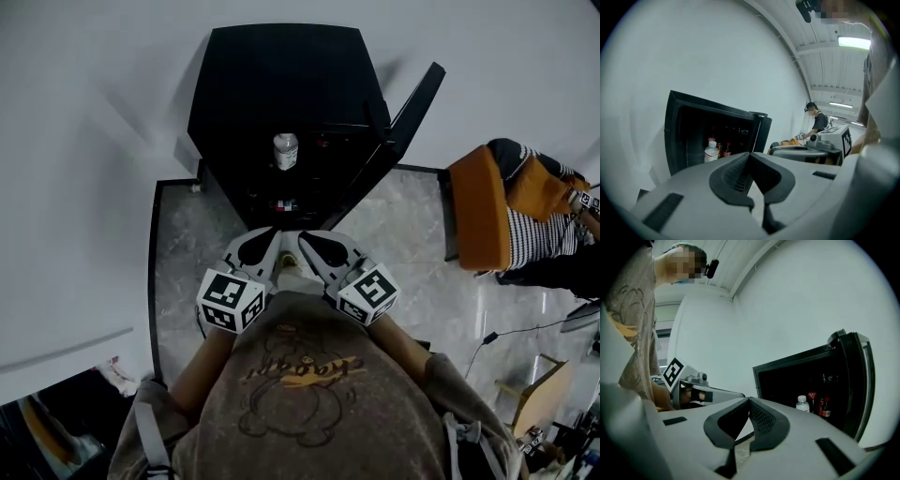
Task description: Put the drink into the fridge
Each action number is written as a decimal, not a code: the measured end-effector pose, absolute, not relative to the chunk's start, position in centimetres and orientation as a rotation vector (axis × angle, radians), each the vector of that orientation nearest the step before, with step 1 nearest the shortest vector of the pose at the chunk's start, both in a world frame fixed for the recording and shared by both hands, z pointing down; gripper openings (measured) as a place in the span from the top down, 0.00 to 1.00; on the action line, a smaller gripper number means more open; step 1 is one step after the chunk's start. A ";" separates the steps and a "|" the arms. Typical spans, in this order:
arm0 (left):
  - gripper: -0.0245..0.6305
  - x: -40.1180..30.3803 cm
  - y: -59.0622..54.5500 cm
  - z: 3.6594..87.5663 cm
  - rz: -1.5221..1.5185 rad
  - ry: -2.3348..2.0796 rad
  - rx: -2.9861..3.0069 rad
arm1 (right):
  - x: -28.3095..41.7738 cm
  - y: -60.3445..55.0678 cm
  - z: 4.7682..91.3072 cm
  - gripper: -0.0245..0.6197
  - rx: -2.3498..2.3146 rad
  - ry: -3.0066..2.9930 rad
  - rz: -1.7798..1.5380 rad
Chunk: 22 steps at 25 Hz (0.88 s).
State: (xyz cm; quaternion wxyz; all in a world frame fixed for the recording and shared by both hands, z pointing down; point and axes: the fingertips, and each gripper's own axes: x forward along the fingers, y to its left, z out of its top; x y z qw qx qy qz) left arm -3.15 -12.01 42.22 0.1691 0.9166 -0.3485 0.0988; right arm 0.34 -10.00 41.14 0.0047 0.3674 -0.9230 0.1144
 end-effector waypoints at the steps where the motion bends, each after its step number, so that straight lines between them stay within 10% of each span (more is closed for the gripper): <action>1: 0.96 -3.2 -11.8 42.1 0.282 -0.993 2.609 | 0.2 -9.6 41.1 0.93 1.140 -2.895 0.361; 22: 0.96 -3.2 -8.0 42.7 0.291 -1.009 2.606 | 0.2 -5.5 40.3 0.93 0.860 -2.905 0.288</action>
